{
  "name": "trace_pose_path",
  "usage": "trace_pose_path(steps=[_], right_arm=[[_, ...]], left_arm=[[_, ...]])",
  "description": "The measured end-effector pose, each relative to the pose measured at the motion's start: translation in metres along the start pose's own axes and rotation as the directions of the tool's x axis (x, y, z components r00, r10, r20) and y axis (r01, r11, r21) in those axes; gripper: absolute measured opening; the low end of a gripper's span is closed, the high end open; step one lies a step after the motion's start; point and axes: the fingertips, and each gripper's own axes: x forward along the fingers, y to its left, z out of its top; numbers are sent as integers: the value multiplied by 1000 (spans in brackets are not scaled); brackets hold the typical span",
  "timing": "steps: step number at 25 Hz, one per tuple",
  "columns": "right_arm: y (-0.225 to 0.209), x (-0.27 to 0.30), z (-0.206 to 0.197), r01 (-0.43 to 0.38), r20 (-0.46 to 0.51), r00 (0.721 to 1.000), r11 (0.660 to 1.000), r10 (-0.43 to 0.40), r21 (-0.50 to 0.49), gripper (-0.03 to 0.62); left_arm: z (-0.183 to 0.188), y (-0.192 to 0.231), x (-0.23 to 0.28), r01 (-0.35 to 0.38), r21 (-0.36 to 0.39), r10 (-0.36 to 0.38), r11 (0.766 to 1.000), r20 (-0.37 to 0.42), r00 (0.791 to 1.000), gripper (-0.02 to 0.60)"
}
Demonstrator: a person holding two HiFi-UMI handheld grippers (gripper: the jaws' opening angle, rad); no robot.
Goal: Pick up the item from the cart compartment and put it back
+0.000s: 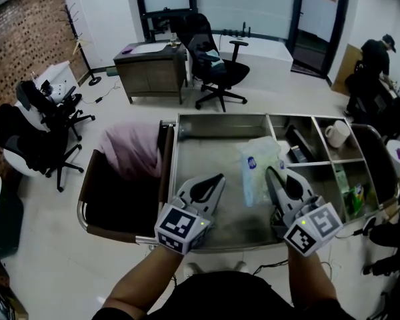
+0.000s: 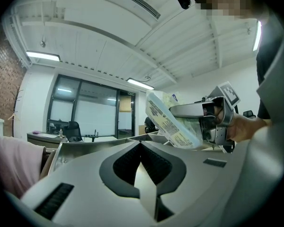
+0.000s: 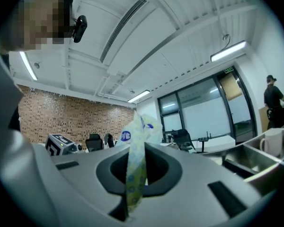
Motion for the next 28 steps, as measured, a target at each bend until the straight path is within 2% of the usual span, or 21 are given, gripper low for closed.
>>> trace_pose_path(steps=[7, 14, 28], right_arm=[[-6, -8, -23, 23, 20, 1000, 999, -24, 38, 15], [-3, -7, -25, 26, 14, 1000, 1000, -26, -1, 14], [-3, -5, -26, 29, -7, 1000, 1000, -29, -8, 14]], left_arm=[[0, -1, 0, 2, 3, -2, 1000, 1, 1000, 0], [1, -1, -1, -3, 10, 3, 1000, 4, 1000, 0], [2, -1, -1, -7, 7, 7, 1000, 3, 1000, 0]])
